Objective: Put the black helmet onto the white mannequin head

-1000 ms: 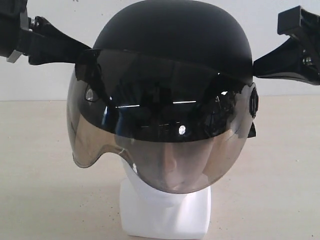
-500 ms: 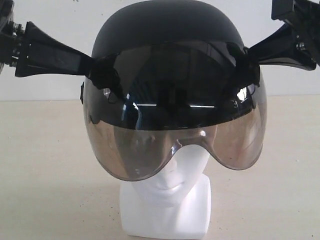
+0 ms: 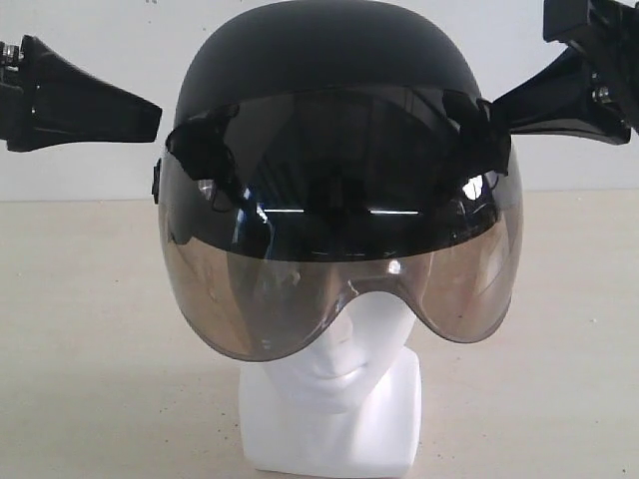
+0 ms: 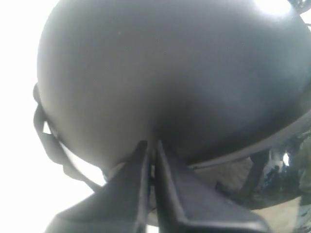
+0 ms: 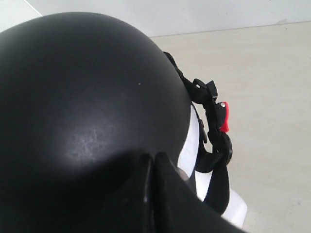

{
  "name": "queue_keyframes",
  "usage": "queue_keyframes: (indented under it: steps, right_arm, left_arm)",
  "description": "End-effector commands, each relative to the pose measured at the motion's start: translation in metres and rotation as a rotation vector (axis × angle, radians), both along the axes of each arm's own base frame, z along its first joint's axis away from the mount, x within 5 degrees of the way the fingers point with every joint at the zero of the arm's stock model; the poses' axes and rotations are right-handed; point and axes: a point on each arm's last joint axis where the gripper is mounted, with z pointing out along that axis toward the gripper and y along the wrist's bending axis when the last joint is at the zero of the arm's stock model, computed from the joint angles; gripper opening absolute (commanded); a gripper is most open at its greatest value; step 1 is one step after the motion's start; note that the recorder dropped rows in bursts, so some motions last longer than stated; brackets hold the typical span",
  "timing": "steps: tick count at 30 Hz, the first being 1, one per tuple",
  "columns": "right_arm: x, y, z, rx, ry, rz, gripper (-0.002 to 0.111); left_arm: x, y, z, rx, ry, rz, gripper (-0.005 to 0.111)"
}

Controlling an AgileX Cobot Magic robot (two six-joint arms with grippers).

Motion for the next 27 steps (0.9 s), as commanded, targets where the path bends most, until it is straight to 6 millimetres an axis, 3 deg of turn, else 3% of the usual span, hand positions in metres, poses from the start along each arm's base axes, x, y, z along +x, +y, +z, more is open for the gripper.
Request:
queue_keyframes:
  steps: [1, 9, 12, 16, 18, 21, 24, 27]
  right_arm:
    - [-0.005, -0.001, 0.008, -0.014, -0.036, 0.003, 0.000]
    - [-0.005, -0.006, 0.031, -0.109, -0.107, -0.010, 0.000]
    - [-0.005, -0.010, 0.046, -0.195, -0.179, -0.015, 0.000]
    - [-0.014, -0.006, 0.091, -0.146, -0.292, 0.023, 0.000]
    - [-0.028, 0.003, 0.112, -0.124, -0.356, 0.174, 0.000]
    - [-0.046, 0.013, 0.136, -0.145, -0.427, 0.312, 0.000]
    - [-0.045, 0.037, 0.131, -0.189, -0.326, 0.441, 0.000]
    - [-0.038, 0.062, 0.117, -0.342, -0.259, 0.468, 0.000]
  left_arm:
    - [-0.006, 0.001, 0.008, 0.011, -0.043, 0.030, 0.004]
    - [-0.006, 0.008, 0.023, 0.000, -0.162, 0.156, 0.004]
    - [-0.007, 0.014, 0.043, -0.035, -0.274, 0.263, 0.004]
    - [-0.005, 0.016, 0.090, -0.086, -0.432, 0.291, 0.004]
    - [0.007, 0.011, 0.109, -0.095, -0.449, 0.219, 0.004]
    - [0.040, -0.008, 0.127, -0.172, -0.347, -0.048, 0.004]
    - [0.074, -0.017, 0.130, -0.224, -0.218, -0.203, 0.004]
    - [0.089, -0.022, 0.124, -0.226, -0.201, -0.214, 0.004]
